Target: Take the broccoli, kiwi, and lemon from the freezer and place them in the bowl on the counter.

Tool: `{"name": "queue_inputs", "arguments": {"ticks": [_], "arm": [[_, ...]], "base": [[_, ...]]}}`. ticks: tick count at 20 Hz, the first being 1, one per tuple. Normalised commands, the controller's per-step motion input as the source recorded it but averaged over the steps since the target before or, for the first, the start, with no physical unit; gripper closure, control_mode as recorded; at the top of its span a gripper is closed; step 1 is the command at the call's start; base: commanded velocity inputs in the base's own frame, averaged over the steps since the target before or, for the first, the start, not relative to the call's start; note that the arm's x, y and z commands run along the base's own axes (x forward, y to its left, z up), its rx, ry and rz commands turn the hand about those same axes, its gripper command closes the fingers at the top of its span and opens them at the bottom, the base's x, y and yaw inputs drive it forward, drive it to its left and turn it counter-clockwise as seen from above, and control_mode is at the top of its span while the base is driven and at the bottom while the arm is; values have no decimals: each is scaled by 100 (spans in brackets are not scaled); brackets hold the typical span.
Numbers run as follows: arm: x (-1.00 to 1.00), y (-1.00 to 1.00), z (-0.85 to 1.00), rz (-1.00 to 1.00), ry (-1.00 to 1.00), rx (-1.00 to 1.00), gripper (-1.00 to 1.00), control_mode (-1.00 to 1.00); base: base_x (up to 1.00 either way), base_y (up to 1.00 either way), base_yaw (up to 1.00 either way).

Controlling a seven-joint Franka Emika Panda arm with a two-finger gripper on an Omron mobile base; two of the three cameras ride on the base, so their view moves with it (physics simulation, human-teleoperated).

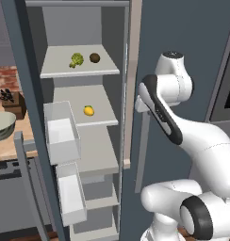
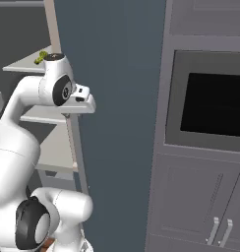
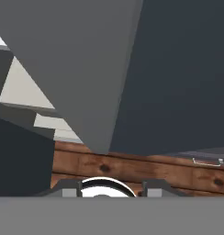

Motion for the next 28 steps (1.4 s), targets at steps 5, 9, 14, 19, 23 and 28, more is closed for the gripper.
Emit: {"name": "queue_inputs", "arguments": {"ticks": [5,9,14,19,23,28], "arm": [[-53,-8,0,-8,-1,0,-100,-100],[-100,-33,-4,-21,-8,0,-100,-100],[-100,-29,0,-23,-7,0,-100,-100],[-86,-2,1,-13,-4,0,-100,-100],[-67,0,16,-8,0,3,-100,-100],[-18,2,36,3,-1,6,-100,-100]], "base": [[0,0,0],[0,0,0],[0,0,0],[0,0,0],[0,0,0],[0,0,0]]}}
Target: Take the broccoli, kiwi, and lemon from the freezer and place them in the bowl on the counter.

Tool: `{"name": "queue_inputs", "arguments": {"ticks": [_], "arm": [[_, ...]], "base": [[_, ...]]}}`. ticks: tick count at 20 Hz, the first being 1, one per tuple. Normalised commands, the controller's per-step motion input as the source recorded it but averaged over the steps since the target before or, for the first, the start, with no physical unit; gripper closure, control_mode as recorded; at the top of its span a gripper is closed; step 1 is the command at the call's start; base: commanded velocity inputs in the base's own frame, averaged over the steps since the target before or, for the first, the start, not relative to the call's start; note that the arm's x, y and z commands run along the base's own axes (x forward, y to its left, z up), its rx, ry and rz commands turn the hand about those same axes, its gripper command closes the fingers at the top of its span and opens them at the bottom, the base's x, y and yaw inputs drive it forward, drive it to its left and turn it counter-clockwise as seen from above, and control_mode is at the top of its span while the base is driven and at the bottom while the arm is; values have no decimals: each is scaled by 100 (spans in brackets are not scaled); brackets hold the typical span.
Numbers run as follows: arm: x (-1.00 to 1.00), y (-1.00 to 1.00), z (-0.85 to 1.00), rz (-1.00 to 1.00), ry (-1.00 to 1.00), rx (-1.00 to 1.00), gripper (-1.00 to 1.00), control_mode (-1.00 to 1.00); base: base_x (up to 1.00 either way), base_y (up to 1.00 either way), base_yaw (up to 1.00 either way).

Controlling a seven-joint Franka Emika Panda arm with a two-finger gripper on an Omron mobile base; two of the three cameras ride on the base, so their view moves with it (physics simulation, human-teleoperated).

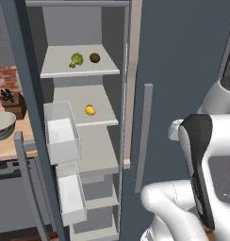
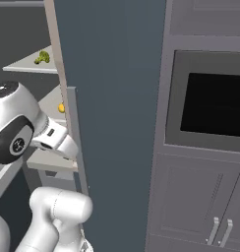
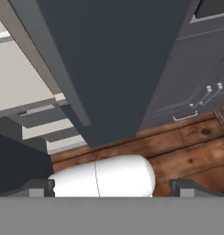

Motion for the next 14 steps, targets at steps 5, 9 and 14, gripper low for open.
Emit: {"name": "queue_inputs", "arguments": {"ticks": [5,9,14], "arm": [[-1,6,53,9,1,0,-100,-100],[-1,15,60,0,10,-9,-100,-100],[-18,1,18,0,2,-7,-100,-100]], "base": [[0,0,0],[0,0,0],[0,0,0]]}}
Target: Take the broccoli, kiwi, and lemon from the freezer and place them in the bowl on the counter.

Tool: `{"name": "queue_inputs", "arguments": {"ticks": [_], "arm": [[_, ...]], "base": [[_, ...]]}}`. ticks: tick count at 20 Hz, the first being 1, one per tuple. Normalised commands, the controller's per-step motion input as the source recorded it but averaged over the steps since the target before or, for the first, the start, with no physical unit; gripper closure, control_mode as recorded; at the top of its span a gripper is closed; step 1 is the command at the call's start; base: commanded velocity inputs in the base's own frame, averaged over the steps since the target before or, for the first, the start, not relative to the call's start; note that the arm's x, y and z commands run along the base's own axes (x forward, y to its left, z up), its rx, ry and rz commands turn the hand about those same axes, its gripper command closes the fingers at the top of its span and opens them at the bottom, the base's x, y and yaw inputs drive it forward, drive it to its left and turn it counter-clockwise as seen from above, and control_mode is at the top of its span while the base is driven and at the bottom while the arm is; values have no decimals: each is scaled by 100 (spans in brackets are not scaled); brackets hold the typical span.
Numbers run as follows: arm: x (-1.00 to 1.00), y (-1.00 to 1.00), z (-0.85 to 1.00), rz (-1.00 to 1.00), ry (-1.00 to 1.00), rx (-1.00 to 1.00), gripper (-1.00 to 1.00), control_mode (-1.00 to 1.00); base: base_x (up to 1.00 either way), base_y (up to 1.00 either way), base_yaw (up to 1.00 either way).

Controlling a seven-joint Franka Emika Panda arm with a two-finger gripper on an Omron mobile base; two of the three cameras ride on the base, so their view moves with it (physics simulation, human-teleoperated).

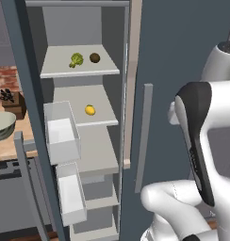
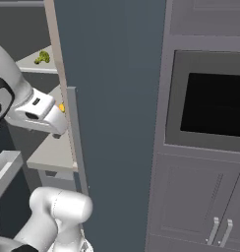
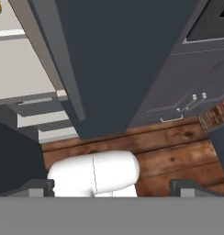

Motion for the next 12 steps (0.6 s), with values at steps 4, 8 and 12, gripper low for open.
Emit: {"name": "queue_inputs", "arguments": {"ticks": [4,8,12], "arm": [[-21,-7,0,0,0,0,-100,-100],[-19,-10,0,0,0,0,-100,-100],[-18,-12,0,0,-1,3,-100,-100]], "base": [[0,0,0],[0,0,0],[0,0,0]]}}
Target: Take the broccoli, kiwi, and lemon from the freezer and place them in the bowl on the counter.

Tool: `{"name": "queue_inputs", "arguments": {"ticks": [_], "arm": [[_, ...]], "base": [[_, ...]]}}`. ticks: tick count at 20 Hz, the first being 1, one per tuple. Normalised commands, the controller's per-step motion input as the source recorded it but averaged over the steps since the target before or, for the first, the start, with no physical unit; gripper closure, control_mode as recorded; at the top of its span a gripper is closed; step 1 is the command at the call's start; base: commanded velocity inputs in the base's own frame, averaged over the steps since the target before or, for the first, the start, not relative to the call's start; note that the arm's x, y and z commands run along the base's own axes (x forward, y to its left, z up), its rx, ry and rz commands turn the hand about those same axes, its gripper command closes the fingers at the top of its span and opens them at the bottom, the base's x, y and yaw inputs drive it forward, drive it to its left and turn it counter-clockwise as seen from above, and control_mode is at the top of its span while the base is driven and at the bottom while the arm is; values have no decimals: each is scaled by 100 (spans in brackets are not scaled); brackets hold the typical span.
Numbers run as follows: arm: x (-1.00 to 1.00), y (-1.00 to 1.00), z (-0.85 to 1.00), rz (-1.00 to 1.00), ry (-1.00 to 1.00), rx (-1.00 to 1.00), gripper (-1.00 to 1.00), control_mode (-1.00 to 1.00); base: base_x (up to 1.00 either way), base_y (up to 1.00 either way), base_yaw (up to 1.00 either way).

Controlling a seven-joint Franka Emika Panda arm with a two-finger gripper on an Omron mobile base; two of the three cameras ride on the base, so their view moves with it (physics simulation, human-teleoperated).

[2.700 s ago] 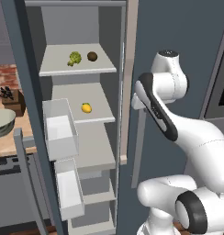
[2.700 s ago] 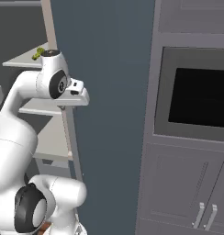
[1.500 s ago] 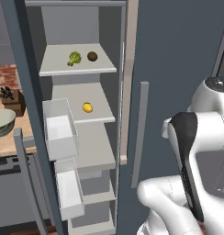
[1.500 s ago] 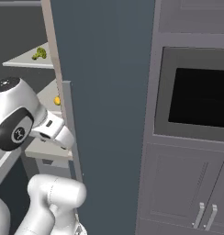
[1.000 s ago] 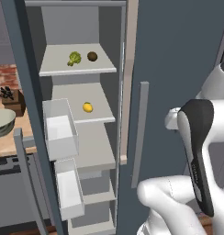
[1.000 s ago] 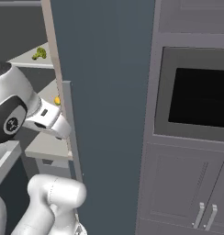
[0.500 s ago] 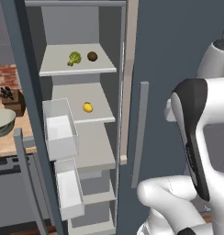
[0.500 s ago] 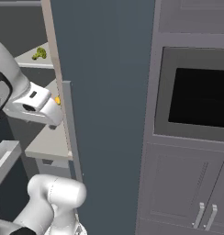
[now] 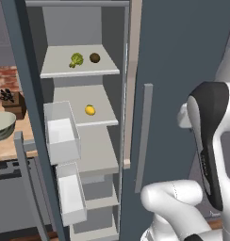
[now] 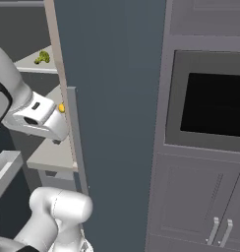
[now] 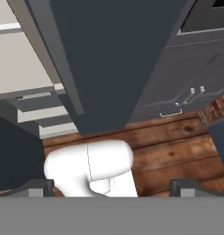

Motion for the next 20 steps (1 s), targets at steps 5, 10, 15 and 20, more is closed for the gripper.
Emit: {"name": "queue_inputs", "arguments": {"ticks": [5,10,15,20], "arm": [[-12,-6,0,0,0,2,-100,-100],[0,-7,0,4,-2,0,-100,-100],[0,0,0,0,-1,0,-100,-100],[0,0,0,0,0,0,-100,100]], "base": [[0,0,0],[0,0,0],[0,0,0],[0,8,0]]}}
